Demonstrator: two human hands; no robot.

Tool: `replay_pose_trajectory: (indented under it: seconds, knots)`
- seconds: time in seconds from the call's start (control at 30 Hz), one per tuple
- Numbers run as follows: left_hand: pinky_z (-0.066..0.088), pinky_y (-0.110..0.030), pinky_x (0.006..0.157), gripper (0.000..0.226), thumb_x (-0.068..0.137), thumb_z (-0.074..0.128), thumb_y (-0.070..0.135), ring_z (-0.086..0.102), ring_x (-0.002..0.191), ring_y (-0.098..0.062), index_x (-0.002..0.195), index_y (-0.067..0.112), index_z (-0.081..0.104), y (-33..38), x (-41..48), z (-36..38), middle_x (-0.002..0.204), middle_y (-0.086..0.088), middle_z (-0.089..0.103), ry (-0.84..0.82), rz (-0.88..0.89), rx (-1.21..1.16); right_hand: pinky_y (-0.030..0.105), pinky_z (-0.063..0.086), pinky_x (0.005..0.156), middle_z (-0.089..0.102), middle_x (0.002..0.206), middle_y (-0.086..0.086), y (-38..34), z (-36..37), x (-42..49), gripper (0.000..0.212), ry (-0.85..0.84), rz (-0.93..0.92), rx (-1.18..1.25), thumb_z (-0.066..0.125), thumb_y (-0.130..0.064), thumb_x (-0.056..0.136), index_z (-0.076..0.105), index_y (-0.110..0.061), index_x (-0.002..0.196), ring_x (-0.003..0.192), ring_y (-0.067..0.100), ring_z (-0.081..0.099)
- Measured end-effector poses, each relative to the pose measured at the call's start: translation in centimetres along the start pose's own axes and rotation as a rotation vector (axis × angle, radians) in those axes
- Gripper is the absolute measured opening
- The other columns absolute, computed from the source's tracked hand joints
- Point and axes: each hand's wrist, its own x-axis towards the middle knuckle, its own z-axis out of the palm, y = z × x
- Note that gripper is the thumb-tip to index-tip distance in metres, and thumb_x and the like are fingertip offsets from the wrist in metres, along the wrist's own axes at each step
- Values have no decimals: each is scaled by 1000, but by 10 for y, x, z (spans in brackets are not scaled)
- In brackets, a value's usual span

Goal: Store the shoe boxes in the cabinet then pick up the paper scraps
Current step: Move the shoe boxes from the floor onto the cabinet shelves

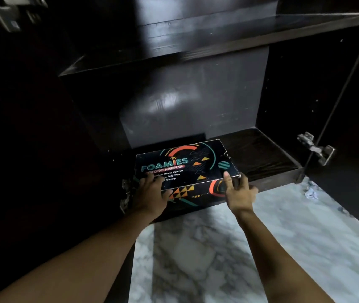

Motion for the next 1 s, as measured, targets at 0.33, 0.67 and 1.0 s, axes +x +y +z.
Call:
replay_pose_trajectory:
  seconds: [0.33,0.67,1.0]
  knots:
    - [22,-44,120,57,97,45,1,13,149,-27,148,23,36,-29,68,10,161,-6,19,-28,-127,-161,32,36,113,35,137,5,-19,42,36,84,-270,-246,-26,74,-21,88,25,-25,156,124,20,52]
    - [8,-43,122,78,89,44,-19,-4,150,-24,152,23,25,-53,122,6,164,-4,3,-117,-168,-200,41,23,119,-13,166,-1,-28,93,59,84,-439,-363,-363,64,-42,93,10,-41,156,153,27,9]
    - [-5,-51,120,70,100,42,12,-23,147,-24,155,27,0,-55,131,-6,162,-5,-16,-303,-159,41,38,24,121,17,165,-1,-40,79,55,73,-351,-383,-369,62,-42,92,25,-37,155,151,21,18]
